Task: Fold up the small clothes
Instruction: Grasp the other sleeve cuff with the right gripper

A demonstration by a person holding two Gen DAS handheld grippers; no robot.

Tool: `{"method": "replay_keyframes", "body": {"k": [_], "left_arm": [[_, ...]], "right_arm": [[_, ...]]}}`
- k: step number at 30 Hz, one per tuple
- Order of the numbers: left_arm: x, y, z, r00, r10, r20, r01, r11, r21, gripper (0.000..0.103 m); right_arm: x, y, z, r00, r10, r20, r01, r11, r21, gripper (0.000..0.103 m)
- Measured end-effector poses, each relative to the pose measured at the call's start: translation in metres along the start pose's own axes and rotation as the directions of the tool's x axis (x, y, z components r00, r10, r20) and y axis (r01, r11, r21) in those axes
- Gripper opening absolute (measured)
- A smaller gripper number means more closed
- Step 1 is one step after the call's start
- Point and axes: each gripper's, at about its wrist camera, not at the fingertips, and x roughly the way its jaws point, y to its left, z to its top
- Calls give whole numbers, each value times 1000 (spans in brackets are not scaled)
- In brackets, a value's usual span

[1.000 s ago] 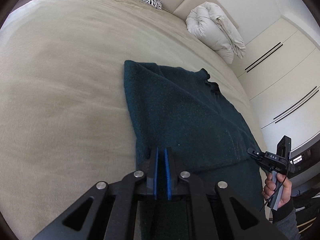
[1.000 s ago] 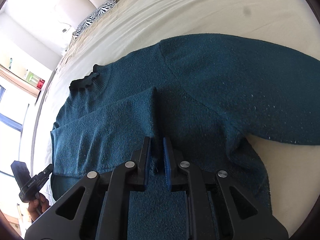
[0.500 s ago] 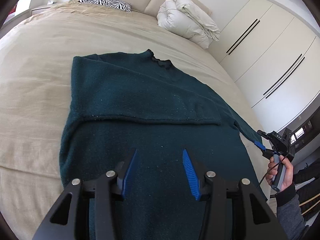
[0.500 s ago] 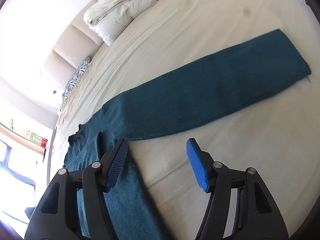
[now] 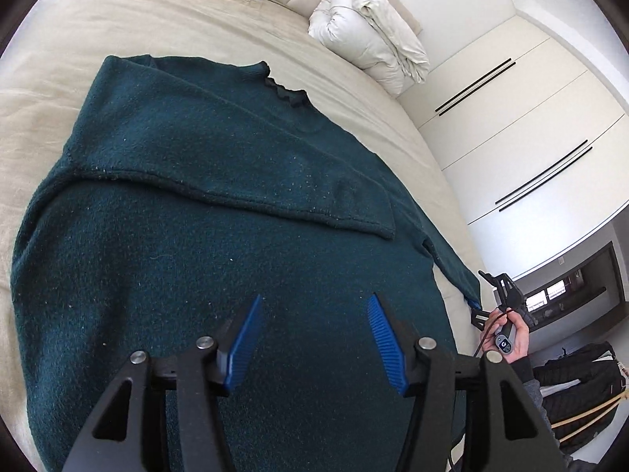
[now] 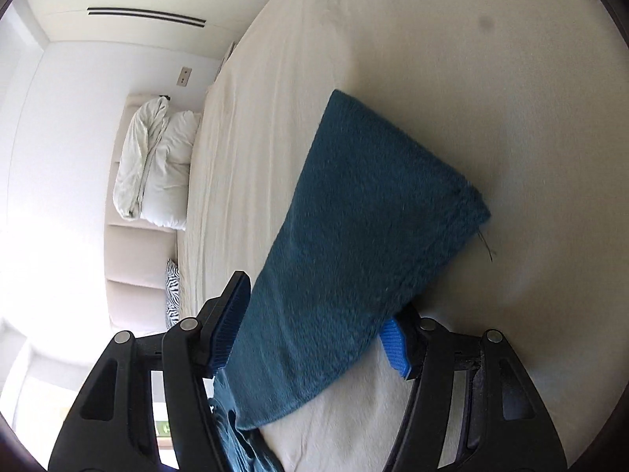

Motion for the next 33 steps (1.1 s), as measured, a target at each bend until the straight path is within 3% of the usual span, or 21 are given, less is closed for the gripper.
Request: {"method": "replay_keyframes", "body": {"k": [1,4,6,9,11,15,18,20,24,28,30,31,32,33], "left_arm": [[1,2,1,1000,-2,0,2,1000,-10,59],[0,11,6,1000,-16,0,16,999,-43,60],[1,18,10,999,-34,3,34,997,-72,60],[2,27,18,997,-68,20,70,990,-122,61],[3,30,23,996,-87,37,91,984,-151,62],[2,30,34,989,-131,66,142,972,-186,64],[4,29,41,983,-169,76,181,960,-212,68],[7,30,44,978,-195,80,209,949,-235,72],[19,35,46,970,-232,71,242,928,-284,78],[42,38,42,966,-256,20,247,904,-348,79],[50,31,39,973,-229,-7,213,916,-339,80],[53,27,38,978,-210,-16,193,923,-333,81],[55,24,38,981,-193,-21,176,928,-327,83],[57,21,38,984,-175,-23,158,933,-324,83]], "right_arm": [[2,1,8,1000,-12,8,12,1000,-4,52],[5,21,16,996,-84,13,85,989,-125,18],[-3,46,13,995,-92,30,96,964,-246,16],[-12,108,-26,996,-82,33,88,880,-467,16],[-13,157,-74,998,-57,3,47,787,-615,16],[-6,233,-195,993,-27,-116,-83,543,-836,14],[11,254,-289,979,-65,-191,-156,355,-922,14],[30,252,-338,968,-115,-223,-183,283,-941,14],[66,220,-404,935,-239,-261,-202,245,-948,14],[67,177,-434,902,-315,-294,-226,235,-945,17],[50,161,-437,896,-296,-330,-260,254,-932,25],[39,152,-437,891,-294,-346,-272,263,-926,34],[32,145,-431,887,-290,-359,-281,278,-919,51],[27,137,-426,885,-283,-369,-284,301,-911,57]]}}
